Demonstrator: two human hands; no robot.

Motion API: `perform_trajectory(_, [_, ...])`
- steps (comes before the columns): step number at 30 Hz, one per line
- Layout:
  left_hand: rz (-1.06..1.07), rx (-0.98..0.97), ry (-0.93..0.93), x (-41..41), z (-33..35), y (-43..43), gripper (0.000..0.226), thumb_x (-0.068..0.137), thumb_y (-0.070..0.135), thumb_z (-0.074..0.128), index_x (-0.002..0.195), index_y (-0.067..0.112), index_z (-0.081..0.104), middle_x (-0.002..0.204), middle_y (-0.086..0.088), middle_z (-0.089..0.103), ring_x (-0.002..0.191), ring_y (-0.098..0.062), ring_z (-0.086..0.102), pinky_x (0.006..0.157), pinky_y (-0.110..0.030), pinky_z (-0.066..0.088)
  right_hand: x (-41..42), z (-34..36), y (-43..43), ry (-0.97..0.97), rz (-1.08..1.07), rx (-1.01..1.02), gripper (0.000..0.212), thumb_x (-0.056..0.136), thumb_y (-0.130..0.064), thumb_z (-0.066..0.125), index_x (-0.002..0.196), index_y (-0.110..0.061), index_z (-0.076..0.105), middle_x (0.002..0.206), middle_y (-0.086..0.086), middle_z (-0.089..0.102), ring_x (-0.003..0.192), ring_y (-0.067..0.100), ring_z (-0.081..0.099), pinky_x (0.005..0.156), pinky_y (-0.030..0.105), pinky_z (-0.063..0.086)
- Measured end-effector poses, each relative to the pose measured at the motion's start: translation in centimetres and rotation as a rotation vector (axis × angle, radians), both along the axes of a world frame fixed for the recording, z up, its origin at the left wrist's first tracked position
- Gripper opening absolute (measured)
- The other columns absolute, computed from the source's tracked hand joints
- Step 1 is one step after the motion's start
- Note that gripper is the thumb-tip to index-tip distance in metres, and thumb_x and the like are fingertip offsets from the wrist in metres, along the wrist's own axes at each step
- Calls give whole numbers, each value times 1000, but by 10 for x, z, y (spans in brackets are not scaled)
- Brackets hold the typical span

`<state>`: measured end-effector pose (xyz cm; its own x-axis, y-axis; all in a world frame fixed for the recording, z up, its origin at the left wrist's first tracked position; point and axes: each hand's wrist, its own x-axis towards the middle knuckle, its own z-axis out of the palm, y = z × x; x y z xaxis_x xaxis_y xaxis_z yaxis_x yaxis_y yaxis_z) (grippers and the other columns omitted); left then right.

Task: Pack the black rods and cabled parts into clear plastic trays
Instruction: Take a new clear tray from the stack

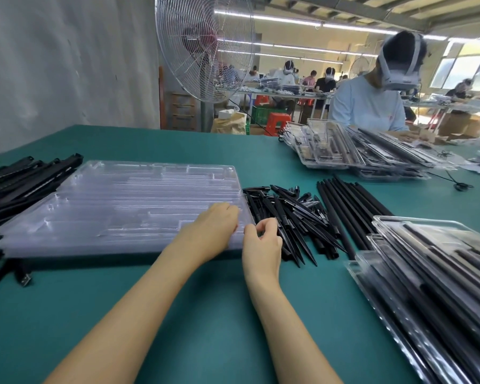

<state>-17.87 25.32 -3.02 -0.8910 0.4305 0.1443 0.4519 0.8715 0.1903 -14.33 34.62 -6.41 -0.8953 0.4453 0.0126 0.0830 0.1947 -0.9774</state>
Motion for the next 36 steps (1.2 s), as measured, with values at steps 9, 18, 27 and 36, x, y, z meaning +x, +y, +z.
perform_trajectory(9, [15, 210, 138, -9, 12, -5, 34, 79, -17, 34, 85, 15, 40, 99, -7, 49, 102, -24, 48, 88, -33, 41, 4, -1, -2, 2, 18, 38, 10, 88, -25, 43, 84, -19, 36, 96, 4, 44, 65, 12, 41, 57, 28, 29])
perform_trajectory(18, [-102, 26, 43, 1, 9, -12, 19, 96, 33, 50, 103, 16, 53, 101, 2, 55, 93, -13, 37, 81, -29, 38, 5, 0, -4, 18, -22, 40, 10, 89, -24, 44, 85, -18, 37, 96, 7, 46, 65, 7, 40, 58, 33, 27])
perform_trajectory(27, [7, 212, 217, -1, 3, -8, 16, 97, 27, 48, 86, 16, 46, 88, 3, 44, 93, -20, 44, 74, -29, 33, 5, 1, -4, 9, -5, 38, 11, 90, -28, 43, 90, -18, 40, 98, 7, 46, 64, 9, 41, 55, 28, 29])
perform_trajectory(36, [106, 363, 422, -6, 10, -6, 22, 97, 25, 48, 80, 16, 39, 83, 3, 47, 81, -15, 37, 63, -26, 21, 4, -4, -5, -9, 63, 145, 29, 97, -35, 34, 125, -35, 42, 106, 5, 40, 74, 22, 50, 68, 31, 36])
